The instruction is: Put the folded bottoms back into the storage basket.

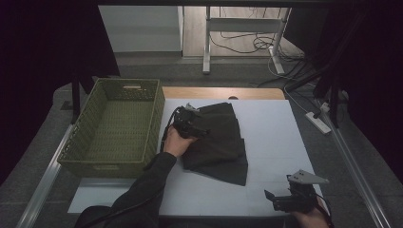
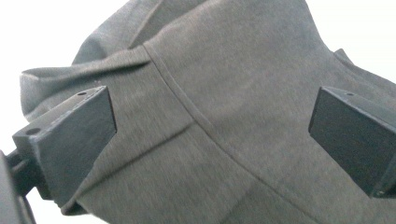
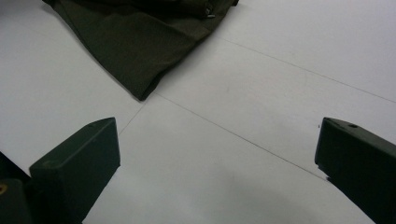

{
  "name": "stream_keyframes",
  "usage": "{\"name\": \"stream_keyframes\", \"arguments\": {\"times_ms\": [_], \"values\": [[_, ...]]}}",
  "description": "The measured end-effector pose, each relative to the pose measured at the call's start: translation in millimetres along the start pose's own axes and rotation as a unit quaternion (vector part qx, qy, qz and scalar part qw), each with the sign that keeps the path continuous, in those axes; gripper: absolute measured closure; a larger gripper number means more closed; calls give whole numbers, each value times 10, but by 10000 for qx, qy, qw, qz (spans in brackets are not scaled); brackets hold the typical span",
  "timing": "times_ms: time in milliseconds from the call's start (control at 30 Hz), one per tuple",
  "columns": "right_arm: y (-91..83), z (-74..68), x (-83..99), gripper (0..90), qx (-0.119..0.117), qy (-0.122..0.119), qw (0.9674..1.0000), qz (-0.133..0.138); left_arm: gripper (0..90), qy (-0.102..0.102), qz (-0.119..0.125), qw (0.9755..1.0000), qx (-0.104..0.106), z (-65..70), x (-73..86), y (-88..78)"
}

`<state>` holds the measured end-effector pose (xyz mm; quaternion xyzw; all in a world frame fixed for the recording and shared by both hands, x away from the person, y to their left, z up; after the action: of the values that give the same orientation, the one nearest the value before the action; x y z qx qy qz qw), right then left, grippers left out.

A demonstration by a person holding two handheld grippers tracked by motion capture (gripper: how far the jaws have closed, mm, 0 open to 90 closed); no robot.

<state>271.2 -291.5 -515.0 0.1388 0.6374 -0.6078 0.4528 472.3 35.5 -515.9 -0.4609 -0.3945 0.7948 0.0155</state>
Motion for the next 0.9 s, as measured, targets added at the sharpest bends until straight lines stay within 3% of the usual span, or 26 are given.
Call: {"name": "stream_keyframes", "arguments": {"times_ms": [267,600,900], "values": [[-4,-5,2,2,-22,-13,10000,11,9,-131,-147,9994,-288,-211,-108,57],[-7,-4,4,2,-39,-23,10000,10,0,-686,-457,9961,-329,-602,79,185],[-5,-8,5,2,-45,-45,10000,11,0,-1087,-576,9921,252,-706,186,308]]}}
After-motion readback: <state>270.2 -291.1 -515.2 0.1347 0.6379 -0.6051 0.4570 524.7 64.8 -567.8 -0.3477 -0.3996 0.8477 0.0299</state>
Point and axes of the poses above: each handheld gripper's, and its own axes: y roughly forward along the jaws, x roughly out of its underside, z roughly to its right, the point moved 5 cm from there along y, roughly forward along the jaws, and after that the axes turned 13 degrees about x, right-handed, at the moved point
